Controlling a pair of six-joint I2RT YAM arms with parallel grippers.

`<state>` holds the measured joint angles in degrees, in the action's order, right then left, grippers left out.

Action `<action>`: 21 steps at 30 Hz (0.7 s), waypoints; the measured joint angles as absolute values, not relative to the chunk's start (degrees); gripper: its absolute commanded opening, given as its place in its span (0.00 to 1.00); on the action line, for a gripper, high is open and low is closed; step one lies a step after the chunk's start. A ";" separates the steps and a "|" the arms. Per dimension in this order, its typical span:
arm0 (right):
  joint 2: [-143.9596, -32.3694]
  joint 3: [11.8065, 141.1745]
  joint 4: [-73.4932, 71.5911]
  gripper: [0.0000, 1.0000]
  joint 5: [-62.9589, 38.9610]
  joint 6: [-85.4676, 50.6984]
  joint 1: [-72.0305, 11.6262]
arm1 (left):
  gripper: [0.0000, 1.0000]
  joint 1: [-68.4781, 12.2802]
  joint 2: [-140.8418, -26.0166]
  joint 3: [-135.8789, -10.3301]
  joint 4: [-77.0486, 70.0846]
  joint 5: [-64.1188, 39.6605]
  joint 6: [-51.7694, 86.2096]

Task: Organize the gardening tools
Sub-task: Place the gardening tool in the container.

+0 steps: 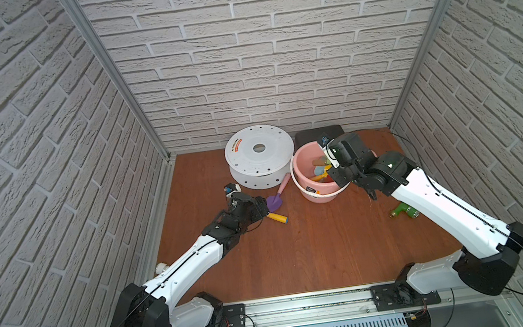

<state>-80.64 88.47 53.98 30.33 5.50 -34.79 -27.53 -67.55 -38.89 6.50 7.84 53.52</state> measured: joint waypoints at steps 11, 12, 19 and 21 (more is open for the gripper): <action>-95.00 96.79 61.65 0.06 33.56 11.73 -35.73 | 0.98 -27.53 -67.46 -38.89 6.46 7.25 53.08; -96.09 97.62 62.06 0.11 33.50 12.08 -35.73 | 0.98 -27.53 -67.46 -38.89 6.46 7.20 53.08; -101.91 101.75 63.24 0.40 33.52 12.43 -35.62 | 0.98 -27.53 -67.46 -38.89 6.46 6.83 52.66; -101.67 101.75 63.18 0.42 33.71 12.38 -35.62 | 0.98 -27.53 -67.46 -38.89 6.48 6.83 52.60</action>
